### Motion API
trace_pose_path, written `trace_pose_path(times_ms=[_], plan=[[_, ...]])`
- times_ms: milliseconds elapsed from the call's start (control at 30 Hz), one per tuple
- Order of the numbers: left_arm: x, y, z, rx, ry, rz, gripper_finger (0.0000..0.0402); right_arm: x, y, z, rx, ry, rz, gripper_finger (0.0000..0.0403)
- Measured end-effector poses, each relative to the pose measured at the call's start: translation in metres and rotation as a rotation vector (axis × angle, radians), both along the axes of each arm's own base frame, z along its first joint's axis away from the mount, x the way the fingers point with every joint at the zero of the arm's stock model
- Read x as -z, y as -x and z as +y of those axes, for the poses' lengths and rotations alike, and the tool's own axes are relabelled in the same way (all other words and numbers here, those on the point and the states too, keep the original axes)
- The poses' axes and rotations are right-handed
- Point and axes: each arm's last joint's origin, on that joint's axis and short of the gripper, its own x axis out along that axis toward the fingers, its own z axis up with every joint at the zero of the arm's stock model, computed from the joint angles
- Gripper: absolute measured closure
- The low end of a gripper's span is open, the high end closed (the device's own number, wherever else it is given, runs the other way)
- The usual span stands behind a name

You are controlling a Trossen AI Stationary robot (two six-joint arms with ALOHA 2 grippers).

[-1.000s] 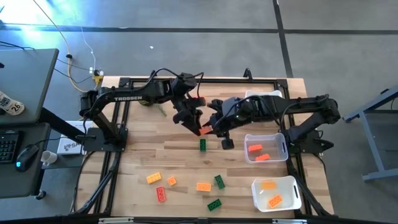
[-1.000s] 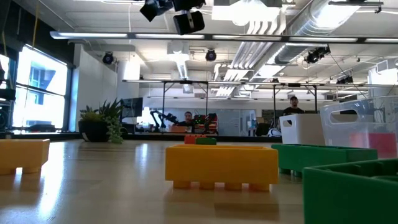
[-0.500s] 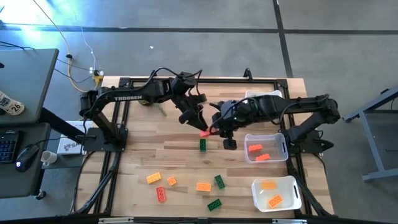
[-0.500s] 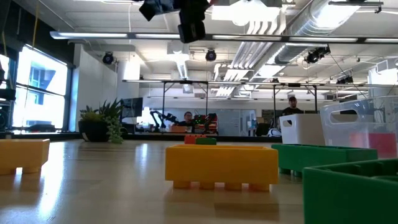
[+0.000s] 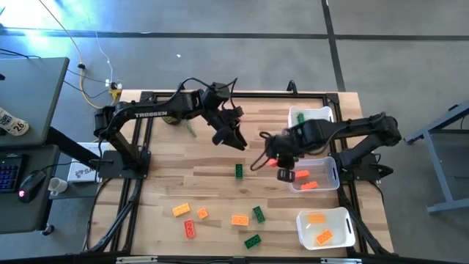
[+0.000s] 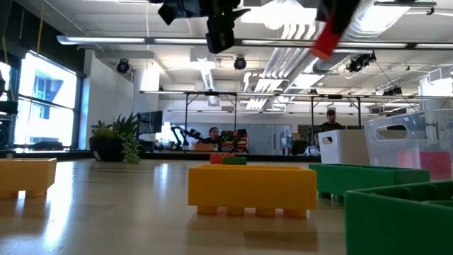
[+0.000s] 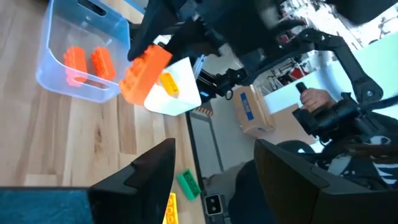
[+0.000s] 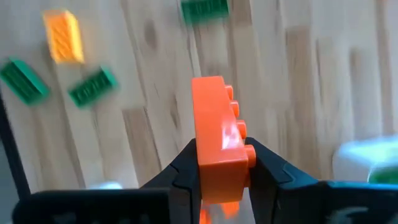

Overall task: Sort & place blocks by color
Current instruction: Put the orange game piece into the transparent bin

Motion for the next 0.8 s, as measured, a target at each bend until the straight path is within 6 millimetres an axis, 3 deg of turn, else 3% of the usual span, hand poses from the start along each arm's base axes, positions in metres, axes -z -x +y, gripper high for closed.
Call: trace_pose_path(times_ms=[267,433,800], plan=[[0.000,0.000,0.001,-0.022,-0.032,-0.003,0.0194,0.047,0.026,0.024,0.048,0.047,0.276,0.0332],[0.000,0.000,0.001,-0.022,-0.031,-0.003,0.0194,0.056,0.046,0.034,0.112,0.052,0.301,0.0332],[0.003,-0.001,0.005,-0.170,-0.110,0.043,0.0195,0.089,0.096,0.028,0.380,0.097,0.368,0.0332]])
